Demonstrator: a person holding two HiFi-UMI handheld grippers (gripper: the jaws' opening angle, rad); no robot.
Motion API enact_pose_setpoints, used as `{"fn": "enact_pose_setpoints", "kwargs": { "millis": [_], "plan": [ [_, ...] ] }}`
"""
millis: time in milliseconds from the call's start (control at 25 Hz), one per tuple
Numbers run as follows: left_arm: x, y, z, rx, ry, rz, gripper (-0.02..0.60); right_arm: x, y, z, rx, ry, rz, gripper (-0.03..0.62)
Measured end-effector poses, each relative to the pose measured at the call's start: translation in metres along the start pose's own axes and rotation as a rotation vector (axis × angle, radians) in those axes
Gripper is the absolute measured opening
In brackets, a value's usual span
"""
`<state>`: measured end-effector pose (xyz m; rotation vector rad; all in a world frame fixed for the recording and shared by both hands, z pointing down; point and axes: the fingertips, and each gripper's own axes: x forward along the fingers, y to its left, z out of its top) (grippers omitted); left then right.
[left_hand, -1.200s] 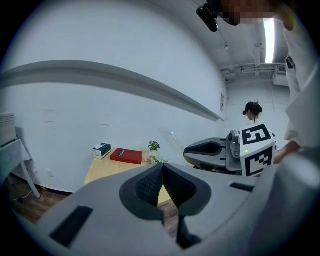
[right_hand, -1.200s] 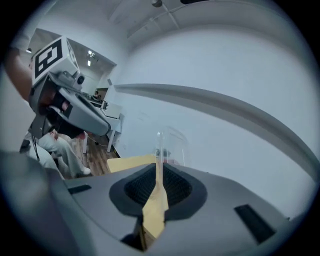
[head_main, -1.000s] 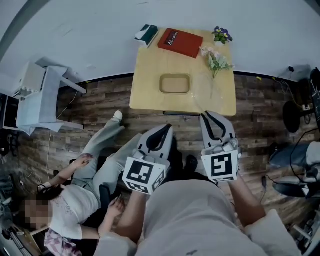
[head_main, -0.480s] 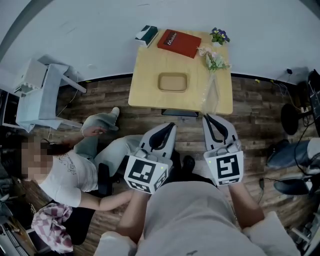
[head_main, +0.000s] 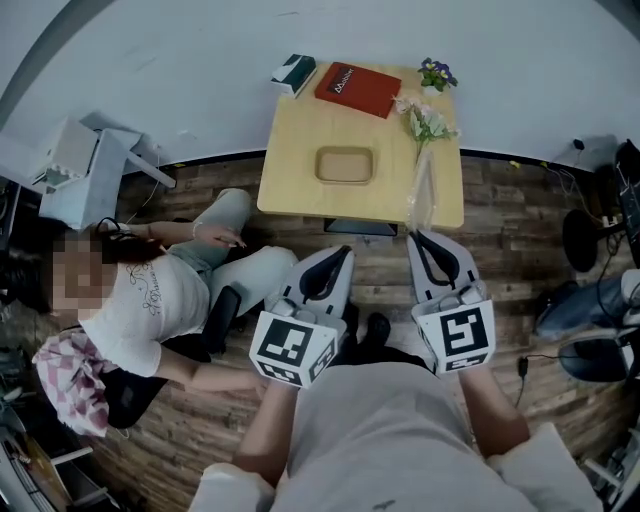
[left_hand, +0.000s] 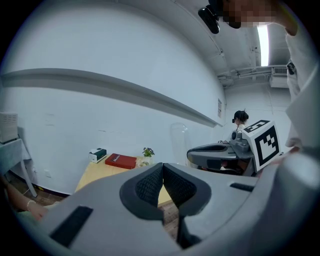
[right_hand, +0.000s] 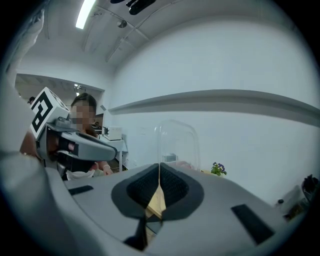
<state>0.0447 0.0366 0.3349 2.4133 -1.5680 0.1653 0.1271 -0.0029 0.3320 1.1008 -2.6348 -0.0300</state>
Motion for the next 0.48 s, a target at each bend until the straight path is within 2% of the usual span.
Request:
{"fn": "enact_pose_setpoints", "kwargs": {
  "millis": [480],
  "plan": [
    [-0.012, 0.013, 0.000, -0.006, -0.002, 0.031, 0.003, 0.010, 0.010, 0.002, 0.018, 0.007, 0.032, 0.011]
  ]
}}
